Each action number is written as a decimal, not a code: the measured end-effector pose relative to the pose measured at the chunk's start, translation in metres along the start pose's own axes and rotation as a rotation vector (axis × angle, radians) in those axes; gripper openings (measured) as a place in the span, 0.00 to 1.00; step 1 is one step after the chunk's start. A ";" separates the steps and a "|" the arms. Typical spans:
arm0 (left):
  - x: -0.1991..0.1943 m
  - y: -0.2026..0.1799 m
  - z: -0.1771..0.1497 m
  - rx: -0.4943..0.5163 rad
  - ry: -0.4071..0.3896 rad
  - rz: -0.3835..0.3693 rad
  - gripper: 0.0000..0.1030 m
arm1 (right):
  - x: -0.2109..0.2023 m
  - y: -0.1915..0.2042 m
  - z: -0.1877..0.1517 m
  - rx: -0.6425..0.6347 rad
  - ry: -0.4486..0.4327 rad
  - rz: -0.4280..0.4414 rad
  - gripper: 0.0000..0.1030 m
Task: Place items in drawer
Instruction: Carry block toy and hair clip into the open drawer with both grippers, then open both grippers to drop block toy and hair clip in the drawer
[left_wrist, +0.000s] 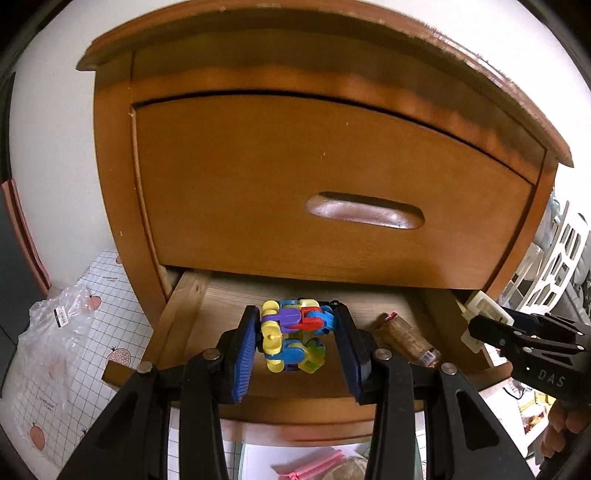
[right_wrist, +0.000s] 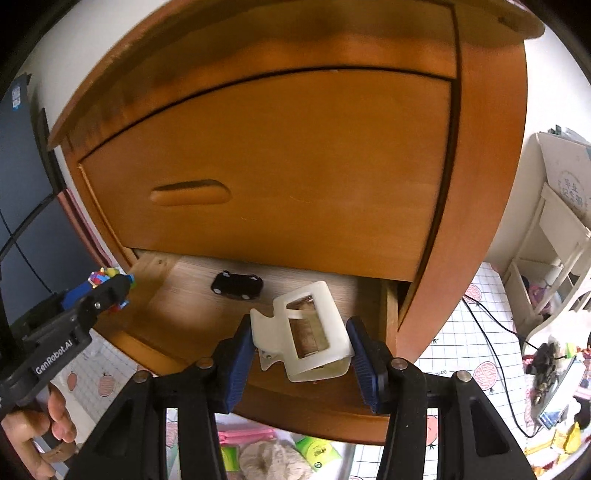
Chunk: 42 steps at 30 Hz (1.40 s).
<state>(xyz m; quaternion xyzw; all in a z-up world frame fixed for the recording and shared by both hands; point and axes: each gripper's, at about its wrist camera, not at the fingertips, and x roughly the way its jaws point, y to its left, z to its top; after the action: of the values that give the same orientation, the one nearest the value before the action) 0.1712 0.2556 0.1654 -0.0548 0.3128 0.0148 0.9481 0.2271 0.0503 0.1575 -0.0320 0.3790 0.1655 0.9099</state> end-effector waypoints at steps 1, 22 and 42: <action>0.004 0.001 0.000 0.001 0.007 0.003 0.41 | 0.002 0.000 0.000 -0.003 0.003 -0.004 0.51; 0.033 0.002 -0.002 -0.024 0.096 0.034 0.42 | 0.032 -0.007 -0.007 0.007 0.081 -0.078 0.54; 0.034 0.008 -0.012 -0.020 0.119 0.081 0.80 | 0.033 -0.008 -0.013 0.004 0.073 -0.103 0.82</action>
<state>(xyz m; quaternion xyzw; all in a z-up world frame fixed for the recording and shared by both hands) 0.1907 0.2618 0.1351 -0.0523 0.3703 0.0531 0.9259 0.2420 0.0491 0.1245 -0.0555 0.4100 0.1164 0.9029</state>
